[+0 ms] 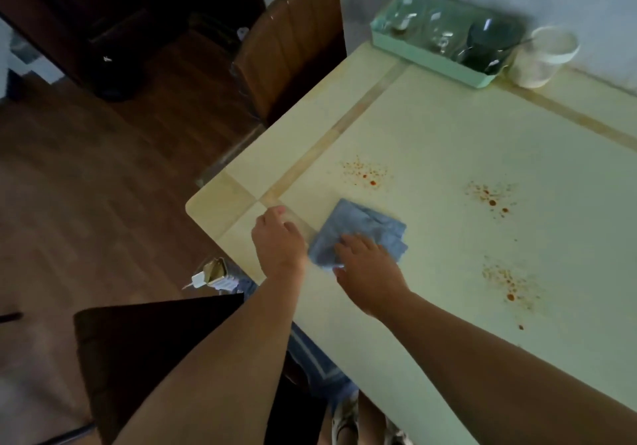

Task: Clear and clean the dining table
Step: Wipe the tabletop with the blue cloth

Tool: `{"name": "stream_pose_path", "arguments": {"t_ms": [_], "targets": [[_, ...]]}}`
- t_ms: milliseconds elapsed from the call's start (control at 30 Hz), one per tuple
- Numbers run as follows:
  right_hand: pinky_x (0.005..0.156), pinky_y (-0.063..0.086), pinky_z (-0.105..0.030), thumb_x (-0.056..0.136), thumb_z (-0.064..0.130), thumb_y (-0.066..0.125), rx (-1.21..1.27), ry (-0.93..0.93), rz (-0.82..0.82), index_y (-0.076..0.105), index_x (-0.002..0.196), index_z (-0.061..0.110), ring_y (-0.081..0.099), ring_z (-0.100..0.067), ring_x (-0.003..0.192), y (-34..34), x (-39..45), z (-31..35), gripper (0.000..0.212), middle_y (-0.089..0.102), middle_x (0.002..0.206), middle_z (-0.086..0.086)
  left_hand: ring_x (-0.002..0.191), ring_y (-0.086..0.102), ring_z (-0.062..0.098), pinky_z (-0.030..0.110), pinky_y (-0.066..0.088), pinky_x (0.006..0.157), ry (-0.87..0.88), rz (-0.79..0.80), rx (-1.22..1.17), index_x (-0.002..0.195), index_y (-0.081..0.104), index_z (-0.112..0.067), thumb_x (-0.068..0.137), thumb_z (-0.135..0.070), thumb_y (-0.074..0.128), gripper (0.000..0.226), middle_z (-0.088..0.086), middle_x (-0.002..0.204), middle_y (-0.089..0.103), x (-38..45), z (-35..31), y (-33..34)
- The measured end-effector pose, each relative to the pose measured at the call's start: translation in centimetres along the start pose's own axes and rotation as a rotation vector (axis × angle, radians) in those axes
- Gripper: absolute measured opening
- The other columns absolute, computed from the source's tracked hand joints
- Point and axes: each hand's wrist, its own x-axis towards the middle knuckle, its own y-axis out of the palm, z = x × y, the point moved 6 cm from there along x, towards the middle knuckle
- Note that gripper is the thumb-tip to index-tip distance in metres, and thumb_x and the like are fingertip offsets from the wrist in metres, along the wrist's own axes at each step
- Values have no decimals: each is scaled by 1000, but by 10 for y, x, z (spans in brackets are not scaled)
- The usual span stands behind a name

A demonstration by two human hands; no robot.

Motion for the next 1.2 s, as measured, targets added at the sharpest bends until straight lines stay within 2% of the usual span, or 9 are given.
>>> {"name": "stream_pose_path", "arguments": {"t_ms": [67, 133, 267, 400, 533, 667, 933, 1067, 1200], "targets": [[107, 38, -40, 98, 26, 43, -60, 6, -117, 50, 133, 20, 45, -24, 128, -10, 5, 0, 36, 52, 140, -1, 119, 51, 23, 39, 50, 97, 87, -3, 90, 125, 58, -17, 92, -8, 51, 35, 6, 125, 58, 11, -3, 9], [104, 38, -39, 92, 17, 51, -86, -39, -175, 49, 132, 18, 48, -25, 123, -16, 18, -1, 41, 54, 135, -2, 125, 47, 23, 38, 47, 101, 204, -17, 148, 128, 56, -15, 91, -6, 52, 38, 5, 130, 57, 20, -14, 18], [119, 20, -44, 92, 20, 55, -125, -238, -28, 34, 149, 13, 25, -29, 146, -7, 47, 0, 61, 35, 155, -6, 139, 36, 26, 38, 35, 114, 352, 38, 295, 139, 48, -13, 95, -9, 49, 44, 8, 144, 48, 41, -29, 44], [123, 4, -44, 100, 45, 32, -222, -308, -53, 21, 155, 10, 10, -29, 151, 8, 58, -8, 67, 20, 162, -9, 146, 26, 26, 35, 23, 119, 372, 67, 320, 145, 42, -11, 100, -14, 40, 45, 9, 153, 38, 51, -23, 61], [121, 4, -48, 100, 47, 32, -251, -332, -116, 17, 156, 9, 3, -27, 152, 14, 63, -9, 69, 16, 163, -8, 144, 30, 24, 40, 25, 119, 404, 13, 263, 141, 47, -11, 98, -17, 37, 45, 7, 149, 44, 49, -18, 62], [121, -1, -50, 101, 48, 27, -241, -356, -111, 9, 157, 11, -6, -24, 152, 8, 80, -1, 69, 9, 164, -7, 146, 26, 22, 46, 9, 121, 298, -41, 197, 143, 43, -14, 96, -18, 45, 48, 5, 151, 42, 52, -15, 56], [119, -5, -59, 102, 50, 22, -268, -403, -114, 4, 158, 17, -13, -24, 151, -10, 128, 1, 67, 4, 165, -2, 149, 19, 20, 43, 10, 121, 293, 15, 208, 145, 45, -21, 98, -37, 25, 53, 1, 156, 35, 55, -16, 58], [118, -7, -58, 102, 47, 15, -282, -324, -154, 5, 157, 16, -12, -24, 151, -23, 158, -4, 63, 4, 165, -3, 148, 20, 23, 47, 17, 120, 329, 16, 298, 147, 40, -23, 98, -40, 23, 55, 2, 157, 33, 55, -18, 63], [115, -5, -63, 98, 52, 17, -312, -203, -196, 8, 157, 16, -11, -25, 151, -35, 185, -14, 69, 4, 166, -2, 147, 23, 24, 48, 21, 118, 315, -14, 364, 148, 38, -24, 97, -38, 22, 55, 2, 156, 34, 55, -18, 62]]}}
